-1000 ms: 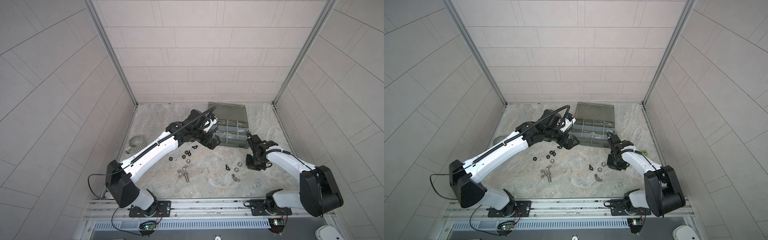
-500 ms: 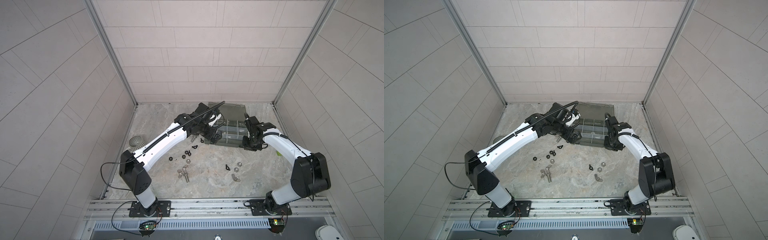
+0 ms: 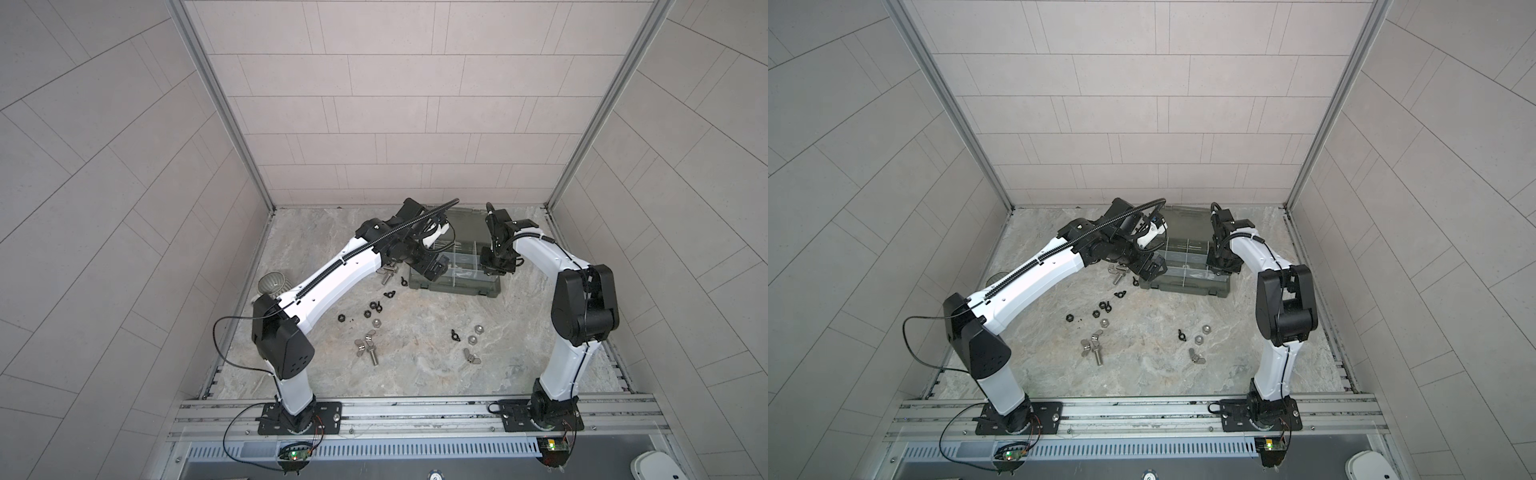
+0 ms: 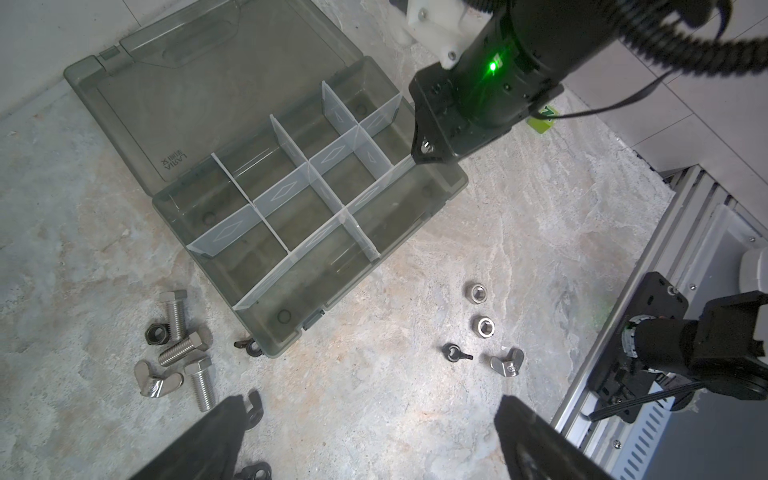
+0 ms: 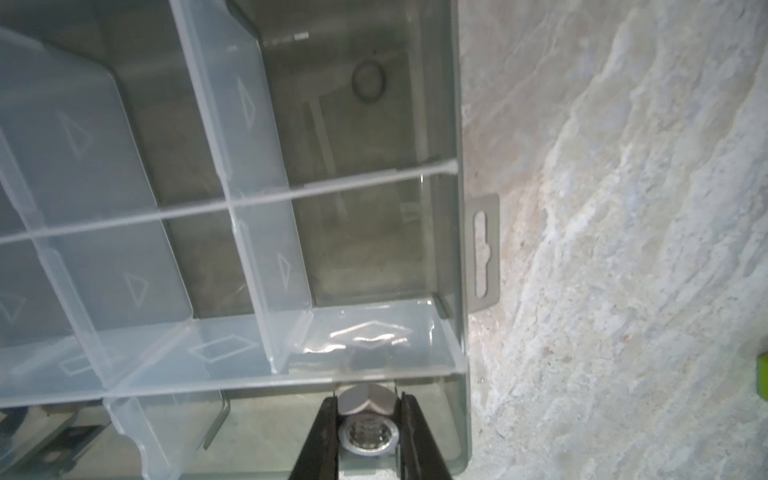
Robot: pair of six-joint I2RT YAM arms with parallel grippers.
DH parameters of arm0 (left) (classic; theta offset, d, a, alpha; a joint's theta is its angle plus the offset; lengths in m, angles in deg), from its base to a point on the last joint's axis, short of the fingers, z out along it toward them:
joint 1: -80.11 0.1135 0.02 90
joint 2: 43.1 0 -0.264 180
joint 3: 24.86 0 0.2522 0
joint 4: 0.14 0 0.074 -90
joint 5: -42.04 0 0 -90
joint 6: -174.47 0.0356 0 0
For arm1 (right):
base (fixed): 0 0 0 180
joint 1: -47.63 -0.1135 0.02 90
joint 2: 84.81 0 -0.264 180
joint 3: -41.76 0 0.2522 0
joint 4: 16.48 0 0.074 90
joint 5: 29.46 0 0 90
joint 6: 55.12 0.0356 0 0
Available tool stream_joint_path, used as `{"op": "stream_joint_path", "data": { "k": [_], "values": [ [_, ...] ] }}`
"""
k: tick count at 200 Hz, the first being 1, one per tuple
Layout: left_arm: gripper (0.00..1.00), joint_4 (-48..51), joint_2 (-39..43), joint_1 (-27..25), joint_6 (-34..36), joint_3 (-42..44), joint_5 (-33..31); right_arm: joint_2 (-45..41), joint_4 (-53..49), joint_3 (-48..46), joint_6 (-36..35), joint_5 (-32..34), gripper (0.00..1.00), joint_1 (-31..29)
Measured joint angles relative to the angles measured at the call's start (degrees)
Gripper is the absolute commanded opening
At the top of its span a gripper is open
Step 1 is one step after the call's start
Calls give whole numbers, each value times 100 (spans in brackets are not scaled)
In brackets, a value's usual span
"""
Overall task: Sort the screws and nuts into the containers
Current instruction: 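Carry the nut over a box compartment and open the right gripper, then move the right gripper back down to the remaining silver hex nuts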
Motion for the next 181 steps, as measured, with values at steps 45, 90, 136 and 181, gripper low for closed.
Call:
{"op": "stream_joint_path", "data": {
  "k": [45,90,136,181],
  "values": [
    [100,52,-26,162,39,-199,46,433,31,516,-7,-2,18,168],
    [100,61,-26,321,37,-186,79,802,35,734,-9,-17,31,236],
    [100,57,-26,398,35,-114,81,809,31,846,-116,-7,42,236],
    [100,22,-15,396,15,-28,175,4,-4,424,-136,-81,42,208]
  ]
}}
